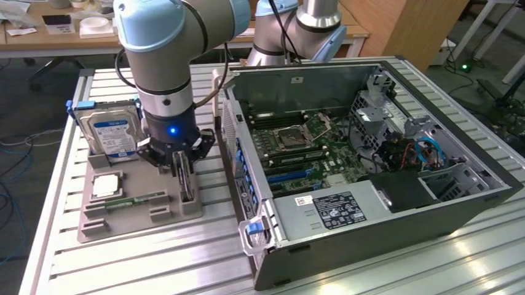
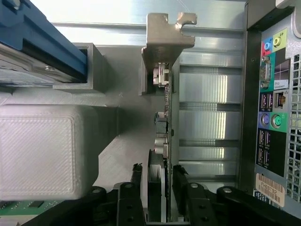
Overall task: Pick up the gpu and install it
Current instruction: 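Pick up the gpu and move the gpu toward the slot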
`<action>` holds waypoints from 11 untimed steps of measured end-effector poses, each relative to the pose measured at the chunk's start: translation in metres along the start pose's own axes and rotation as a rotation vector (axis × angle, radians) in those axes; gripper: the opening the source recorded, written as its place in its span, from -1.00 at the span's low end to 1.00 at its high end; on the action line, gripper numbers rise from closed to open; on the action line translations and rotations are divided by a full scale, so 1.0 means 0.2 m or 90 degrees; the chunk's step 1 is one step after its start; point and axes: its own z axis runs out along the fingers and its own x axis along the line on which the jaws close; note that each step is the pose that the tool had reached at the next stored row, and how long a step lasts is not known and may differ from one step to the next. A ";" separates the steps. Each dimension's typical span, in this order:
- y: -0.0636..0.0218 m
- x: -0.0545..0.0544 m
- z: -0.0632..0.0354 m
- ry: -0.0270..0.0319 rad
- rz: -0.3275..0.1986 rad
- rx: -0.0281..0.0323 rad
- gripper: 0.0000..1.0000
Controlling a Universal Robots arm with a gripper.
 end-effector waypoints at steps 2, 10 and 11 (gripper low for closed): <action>0.000 0.00 0.000 -0.0001 0.000 0.0000 -0.29; 0.000 0.00 0.000 0.0000 0.000 0.0000 -0.44; 0.000 0.00 0.000 0.0000 0.000 0.0000 -0.44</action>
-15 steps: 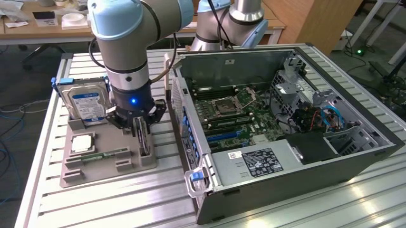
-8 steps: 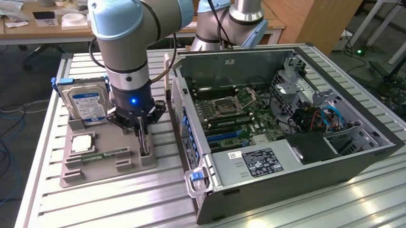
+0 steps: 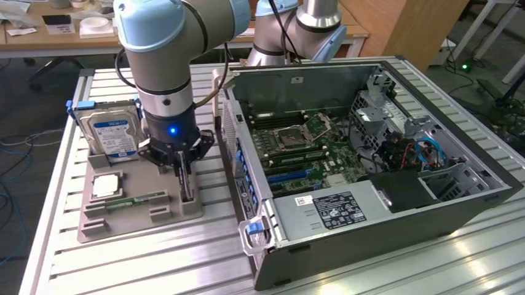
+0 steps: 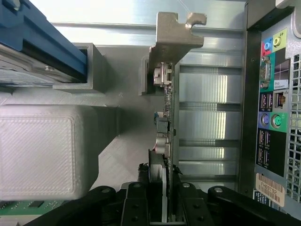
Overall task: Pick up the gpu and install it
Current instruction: 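Pick up the gpu and move the gpu toward the slot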
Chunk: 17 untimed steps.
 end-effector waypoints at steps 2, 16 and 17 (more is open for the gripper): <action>0.000 0.00 0.000 0.0000 0.000 0.0000 -0.45; 0.000 0.00 -0.004 0.0000 0.000 0.0002 -0.45; 0.001 0.00 -0.008 0.0000 0.000 0.0000 -0.45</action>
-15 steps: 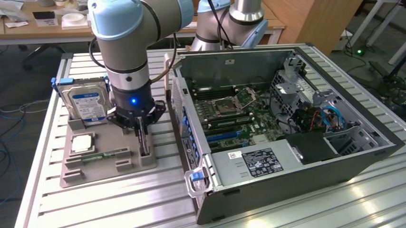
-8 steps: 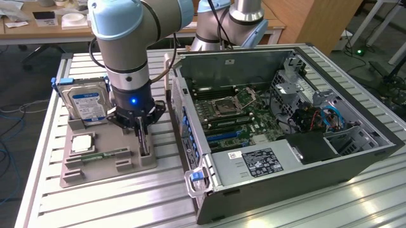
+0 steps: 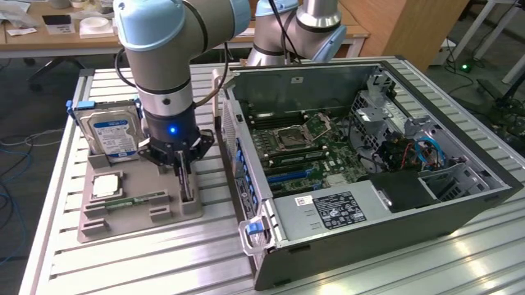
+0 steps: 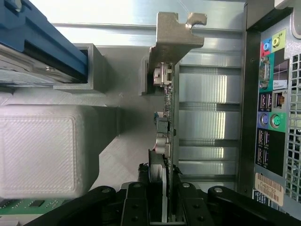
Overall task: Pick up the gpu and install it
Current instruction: 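Pick up the gpu and move the gpu toward the slot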
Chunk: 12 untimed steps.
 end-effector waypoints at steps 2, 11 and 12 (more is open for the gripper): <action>0.000 0.00 -0.010 0.0000 0.000 -0.0003 -0.45; 0.003 0.00 -0.098 0.0000 0.000 -0.0005 -0.45; 0.004 0.00 -0.113 0.0001 0.000 -0.0004 -0.45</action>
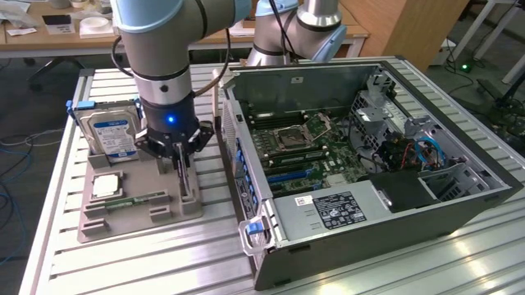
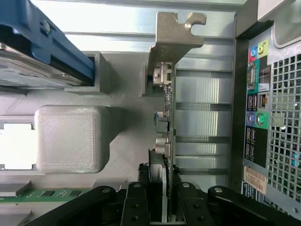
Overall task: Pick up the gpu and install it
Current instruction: 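Pick up the gpu and move the gpu toward the slot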
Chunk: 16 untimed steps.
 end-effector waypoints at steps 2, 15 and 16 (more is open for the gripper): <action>0.001 0.00 -0.031 -0.0001 0.000 -0.0001 -0.45; 0.010 -0.01 -0.265 -0.0001 0.000 -0.0001 -0.45; 0.011 -0.01 -0.284 -0.0001 0.000 0.0000 -0.45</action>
